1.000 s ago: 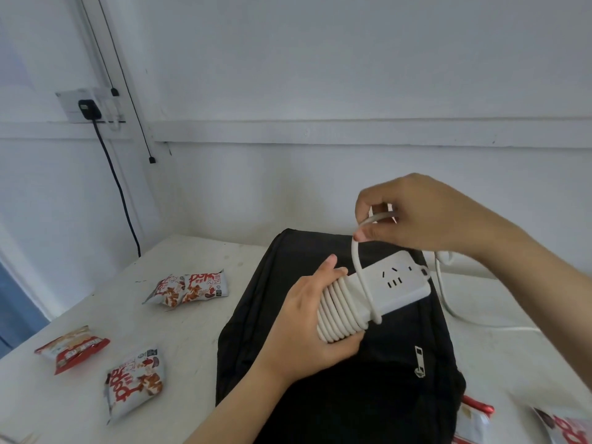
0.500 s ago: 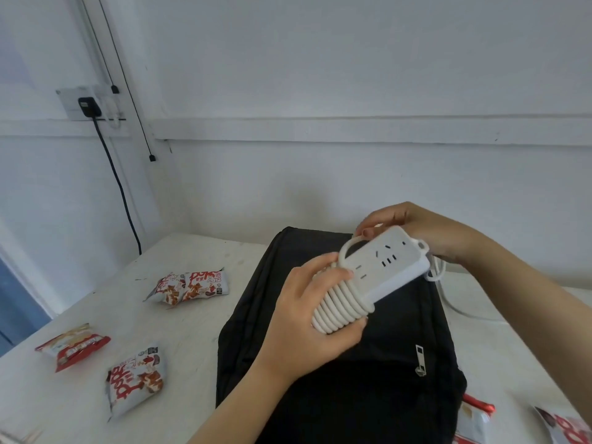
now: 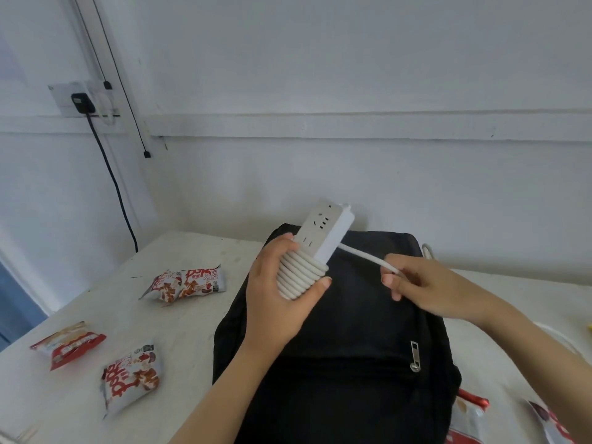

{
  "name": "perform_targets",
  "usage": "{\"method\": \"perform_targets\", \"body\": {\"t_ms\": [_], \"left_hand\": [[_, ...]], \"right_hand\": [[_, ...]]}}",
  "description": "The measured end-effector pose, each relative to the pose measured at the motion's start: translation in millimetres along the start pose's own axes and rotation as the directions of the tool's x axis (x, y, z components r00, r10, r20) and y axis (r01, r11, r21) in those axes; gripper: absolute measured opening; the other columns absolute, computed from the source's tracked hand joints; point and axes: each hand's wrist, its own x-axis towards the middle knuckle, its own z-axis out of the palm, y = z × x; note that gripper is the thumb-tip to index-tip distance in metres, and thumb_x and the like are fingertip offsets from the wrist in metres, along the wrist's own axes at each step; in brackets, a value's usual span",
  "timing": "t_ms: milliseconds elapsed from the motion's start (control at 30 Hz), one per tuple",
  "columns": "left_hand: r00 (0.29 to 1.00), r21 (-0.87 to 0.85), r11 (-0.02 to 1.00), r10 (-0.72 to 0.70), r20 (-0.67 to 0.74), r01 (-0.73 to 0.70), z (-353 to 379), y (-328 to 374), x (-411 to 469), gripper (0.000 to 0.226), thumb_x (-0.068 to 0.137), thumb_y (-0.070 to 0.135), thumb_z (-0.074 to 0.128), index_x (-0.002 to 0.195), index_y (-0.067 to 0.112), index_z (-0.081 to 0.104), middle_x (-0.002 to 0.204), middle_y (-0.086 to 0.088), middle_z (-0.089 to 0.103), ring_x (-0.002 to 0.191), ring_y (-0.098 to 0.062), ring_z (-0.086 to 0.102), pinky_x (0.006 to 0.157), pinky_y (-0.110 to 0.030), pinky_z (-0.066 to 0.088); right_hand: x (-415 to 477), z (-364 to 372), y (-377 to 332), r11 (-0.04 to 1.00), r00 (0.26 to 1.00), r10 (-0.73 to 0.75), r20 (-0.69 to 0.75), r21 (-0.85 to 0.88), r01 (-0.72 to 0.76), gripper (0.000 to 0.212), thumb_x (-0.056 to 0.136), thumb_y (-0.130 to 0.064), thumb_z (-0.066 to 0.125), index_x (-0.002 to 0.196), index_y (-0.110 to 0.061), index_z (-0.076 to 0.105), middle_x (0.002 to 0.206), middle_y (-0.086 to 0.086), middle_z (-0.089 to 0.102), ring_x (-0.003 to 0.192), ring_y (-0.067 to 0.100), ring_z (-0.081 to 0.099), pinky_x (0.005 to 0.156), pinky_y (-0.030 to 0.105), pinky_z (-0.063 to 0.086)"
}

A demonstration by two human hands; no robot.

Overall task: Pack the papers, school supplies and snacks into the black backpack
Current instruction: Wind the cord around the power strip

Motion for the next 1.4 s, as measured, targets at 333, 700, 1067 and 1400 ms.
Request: {"method": "perform_targets", "body": {"t_ms": [333,700,1067,1400], "left_hand": [[0.979,0.281,0.947,-0.185,0.081,0.156,21.6,-25.9,-21.3,0.063,0.067,0.052,0.075,0.118,0.036,0.042,0.119,0.018,0.046,0.098,-0.002,0.043,0.073,-0.006,0.029],[0.962,0.449,0.889,-0.189,0.196,0.083,18.0,-33.7,-8.5,0.062,0.069,0.058,0.068,0.120,0.032,0.044,0.119,0.010,0.053,0.095,-0.004,0.044,0.081,-0.026,0.042],[0.957,0.399,0.910,-0.209,0.201,0.115,20.5,-29.4,-19.0,0.070,0.066,0.055,0.073,0.126,0.033,0.044,0.138,0.010,0.046,0.105,-0.005,0.050,0.083,-0.018,0.039],[0.971,0.383,0.917,-0.181,0.153,0.111,21.0,-25.6,-16.8,0.066,0.068,0.046,0.075,0.125,0.026,0.049,0.135,0.004,0.051,0.097,-0.010,0.056,0.074,-0.020,0.040]], "right_hand": [[-32.0,18.3,-27.1,0.922,0.999,0.029,-0.035,-0.385,-0.040,0.003,0.095,-0.031,0.046,0.096,-0.034,0.045,0.066,-0.007,0.054,0.061,0.009,0.054,0.055,0.022,0.042],[-47.1,24.2,-43.7,0.823,0.998,-0.058,0.020,-0.565,0.059,0.010,0.097,-0.038,0.035,0.097,-0.031,0.042,0.081,-0.009,0.054,0.070,0.008,0.050,0.058,0.018,0.035],[-63.9,19.2,-58.5,0.767,0.999,-0.037,0.015,-0.640,0.038,0.014,0.096,-0.043,0.035,0.105,-0.034,0.042,0.074,-0.009,0.054,0.061,0.008,0.044,0.049,0.019,0.026],[-72.9,27.2,-61.2,0.662,0.962,-0.271,-0.024,-0.731,0.168,0.022,0.089,-0.041,0.035,0.074,-0.031,0.047,0.052,-0.011,0.044,0.037,0.008,0.030,0.039,0.015,0.021]]}}
